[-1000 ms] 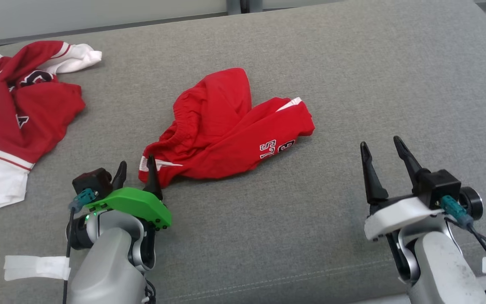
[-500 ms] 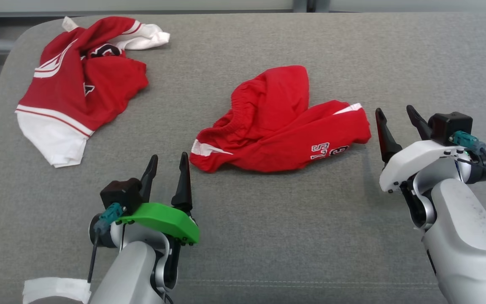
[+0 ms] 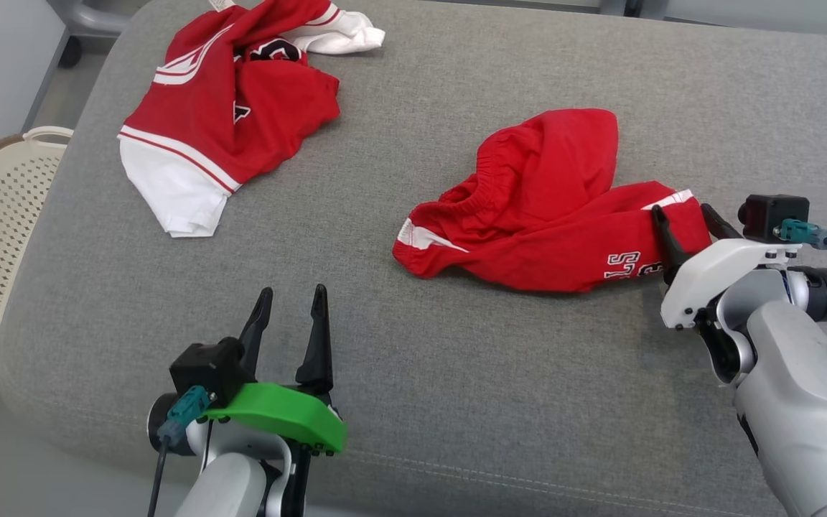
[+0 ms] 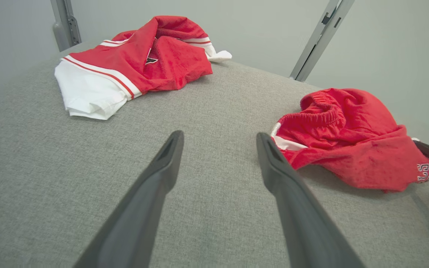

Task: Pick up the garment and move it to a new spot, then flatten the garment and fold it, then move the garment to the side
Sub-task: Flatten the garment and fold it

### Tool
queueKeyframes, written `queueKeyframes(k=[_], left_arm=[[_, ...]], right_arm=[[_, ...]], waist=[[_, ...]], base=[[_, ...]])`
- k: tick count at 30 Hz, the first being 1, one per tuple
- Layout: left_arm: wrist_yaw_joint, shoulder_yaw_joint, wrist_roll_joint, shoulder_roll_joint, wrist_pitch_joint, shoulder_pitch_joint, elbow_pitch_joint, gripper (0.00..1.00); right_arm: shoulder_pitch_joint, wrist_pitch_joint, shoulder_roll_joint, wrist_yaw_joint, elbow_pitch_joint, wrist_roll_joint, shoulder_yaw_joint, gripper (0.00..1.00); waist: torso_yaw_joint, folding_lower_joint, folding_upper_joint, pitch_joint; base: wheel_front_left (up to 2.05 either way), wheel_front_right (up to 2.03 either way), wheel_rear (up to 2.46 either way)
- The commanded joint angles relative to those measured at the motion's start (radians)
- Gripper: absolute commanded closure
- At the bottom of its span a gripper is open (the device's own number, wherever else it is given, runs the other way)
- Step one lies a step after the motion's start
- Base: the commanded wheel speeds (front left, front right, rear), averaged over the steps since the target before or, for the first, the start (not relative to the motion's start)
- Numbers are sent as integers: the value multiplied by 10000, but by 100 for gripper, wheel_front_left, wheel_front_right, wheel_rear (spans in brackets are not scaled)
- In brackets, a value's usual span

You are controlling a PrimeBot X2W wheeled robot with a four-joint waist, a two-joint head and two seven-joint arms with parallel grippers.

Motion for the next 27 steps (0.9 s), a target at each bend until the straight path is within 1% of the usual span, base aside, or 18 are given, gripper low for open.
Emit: queueKeyframes(k=[1,4,5,6,7,8,9,11,13,17,21,27], left_arm=[[75,15,33,72,25,131,-137,0],[191,-8,55,142,134,320,-459,0],[233,-9,61,173,161,359,-548,0],[259,-7,56,204,174,405,-629,0],[281,-15,62,234,219,449,-707,0],[317,-10,66,264,238,473,-756,0],[346,-6,64,285,262,486,-804,0],[351,-1,51,325,291,548,-892,0],[398,-6,69,377,309,621,-978,0],[440,-17,77,454,368,672,-1080,0],[529,-19,58,549,423,823,-1225,0],[600,-29,-2,589,483,874,-1349,0]], right_arm=[[-154,-70,-110,-3,103,146,70,0],[-227,-51,-121,-3,360,352,296,0],[-259,-37,-120,-3,423,431,391,7],[-300,-6,-128,-3,477,523,480,16],[-326,13,-125,-3,525,622,575,38],[-332,67,-115,-3,578,739,672,51],[-330,107,-113,-3,623,845,771,62],[-334,162,-129,-3,676,1023,979,78],[-328,92,-180,-3,682,1155,1186,100],[-313,-416,-256,-3,482,1266,1615,100],[-67,-1242,-526,-3,-25,1070,2221,100],[521,-1724,-945,-3,-825,557,2432,100]], waist=[[86,0,0,43],[103,0,0,42],[94,0,0,31],[80,0,0,19],[62,0,0,4],[36,0,0,-16],[11,0,0,-33],[-50,0,0,-62],[-129,0,0,-89],[-355,0,0,-179],[-738,0,0,-362],[-1067,0,0,-443]], base=[[0,0,0],[0,0,0],[0,0,0],[0,0,0],[0,0,0],[0,0,0],[0,0,0],[0,0,0],[0,0,0],[0,0,0],[0,0,0],[0,0,0]])
